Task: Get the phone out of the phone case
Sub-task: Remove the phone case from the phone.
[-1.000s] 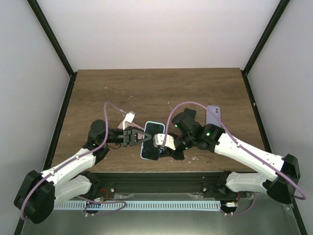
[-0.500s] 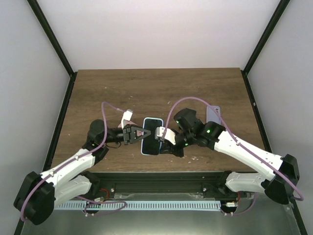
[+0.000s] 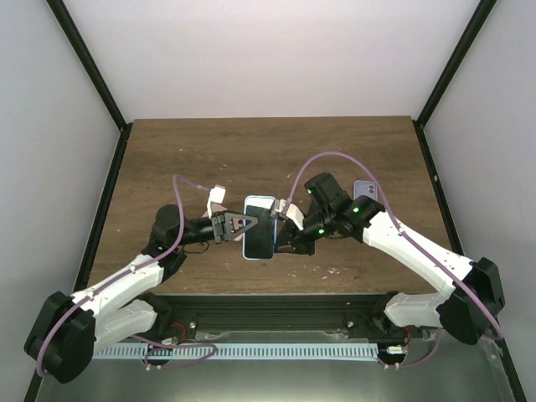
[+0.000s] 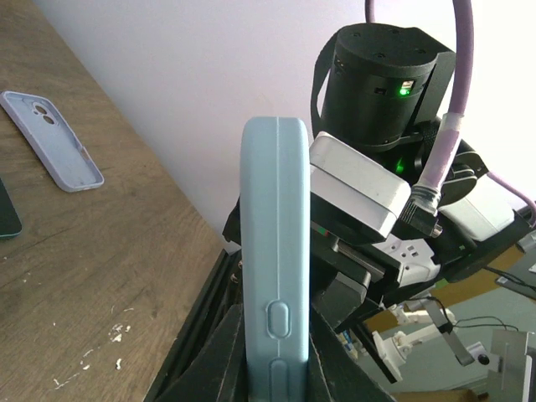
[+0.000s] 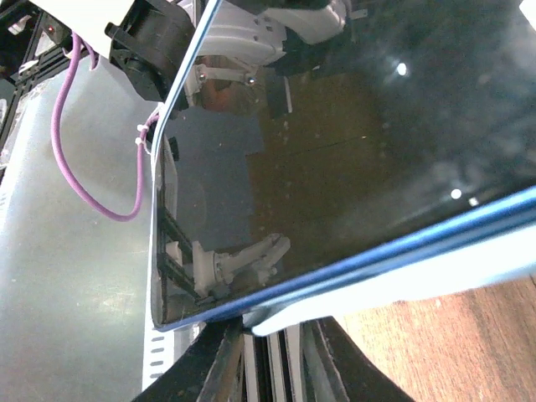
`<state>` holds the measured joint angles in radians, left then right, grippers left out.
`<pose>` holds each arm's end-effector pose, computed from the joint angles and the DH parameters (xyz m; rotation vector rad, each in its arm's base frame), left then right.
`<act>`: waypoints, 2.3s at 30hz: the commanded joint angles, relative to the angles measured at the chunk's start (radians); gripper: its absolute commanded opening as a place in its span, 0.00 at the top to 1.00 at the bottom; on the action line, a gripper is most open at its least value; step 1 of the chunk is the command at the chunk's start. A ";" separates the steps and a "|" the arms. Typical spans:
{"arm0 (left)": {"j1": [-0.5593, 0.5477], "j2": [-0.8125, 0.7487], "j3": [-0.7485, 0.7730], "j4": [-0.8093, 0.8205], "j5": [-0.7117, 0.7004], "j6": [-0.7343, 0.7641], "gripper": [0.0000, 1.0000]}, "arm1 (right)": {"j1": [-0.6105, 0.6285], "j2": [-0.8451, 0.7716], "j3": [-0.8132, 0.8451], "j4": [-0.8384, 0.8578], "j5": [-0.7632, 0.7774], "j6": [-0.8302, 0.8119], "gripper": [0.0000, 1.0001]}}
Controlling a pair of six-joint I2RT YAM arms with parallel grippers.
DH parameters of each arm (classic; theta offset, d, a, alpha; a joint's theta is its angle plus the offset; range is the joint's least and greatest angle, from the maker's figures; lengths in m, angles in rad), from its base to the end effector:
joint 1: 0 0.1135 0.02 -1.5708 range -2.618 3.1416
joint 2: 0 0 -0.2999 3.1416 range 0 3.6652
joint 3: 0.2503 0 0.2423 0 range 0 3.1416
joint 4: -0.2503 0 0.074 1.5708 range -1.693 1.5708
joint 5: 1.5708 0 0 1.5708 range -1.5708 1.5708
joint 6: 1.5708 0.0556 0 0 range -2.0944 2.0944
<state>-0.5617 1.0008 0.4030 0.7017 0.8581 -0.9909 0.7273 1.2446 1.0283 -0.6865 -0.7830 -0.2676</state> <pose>0.1433 -0.1399 0.2949 0.4604 1.7651 -1.7956 0.1504 0.1864 0.3168 -1.4620 1.9648 1.1661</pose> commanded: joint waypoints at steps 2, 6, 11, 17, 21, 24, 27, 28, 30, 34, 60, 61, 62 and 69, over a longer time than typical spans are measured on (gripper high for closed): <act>-0.119 0.052 -0.008 0.003 0.166 -0.001 1.00 | -0.019 0.020 0.127 0.410 -0.058 0.108 0.78; -0.153 0.079 -0.002 0.029 0.145 0.015 1.00 | -0.019 0.015 0.129 0.451 -0.052 0.148 0.71; -0.185 0.124 -0.004 0.099 0.142 0.006 1.00 | -0.042 0.022 0.144 0.503 -0.079 0.239 0.71; -0.188 0.123 -0.052 0.213 0.095 -0.028 1.00 | -0.128 0.023 0.127 0.593 -0.117 0.362 0.74; -0.188 0.091 -0.059 0.166 0.022 -0.006 1.00 | -0.132 0.022 0.101 0.593 -0.129 0.333 0.74; -0.188 0.022 -0.056 0.072 -0.065 0.040 1.00 | -0.132 0.007 0.078 0.567 -0.151 0.287 0.73; -0.187 -0.064 -0.041 -0.081 -0.172 0.115 1.00 | -0.132 -0.011 0.073 0.497 -0.181 0.241 0.66; -0.187 -0.089 -0.039 -0.118 -0.199 0.139 1.00 | -0.132 -0.019 0.070 0.479 -0.197 0.234 0.61; -0.186 -0.127 -0.053 -0.132 -0.239 0.154 1.00 | -0.132 -0.037 0.063 0.461 -0.231 0.237 0.53; -0.187 -0.135 -0.092 -0.066 -0.255 0.135 1.00 | -0.133 -0.054 0.070 0.469 -0.294 0.271 0.49; -0.187 -0.338 -0.121 -0.011 -0.538 0.221 1.00 | -0.239 -0.038 -0.072 0.447 -0.503 0.300 0.34; -0.188 -0.323 -0.120 0.008 -0.539 0.214 1.00 | -0.232 -0.039 -0.074 0.462 -0.519 0.306 0.35; -0.188 -0.307 -0.118 0.031 -0.539 0.209 1.00 | -0.221 -0.037 -0.072 0.475 -0.531 0.313 0.36; -0.192 -0.193 -0.096 0.159 -0.520 0.173 1.00 | -0.149 0.032 -0.012 0.473 -0.504 0.322 0.48</act>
<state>-0.7483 0.7746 0.2726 0.7025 0.3389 -0.7971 0.5407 1.2343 0.9520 -0.2386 -1.2480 0.0471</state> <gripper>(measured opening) 0.117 0.554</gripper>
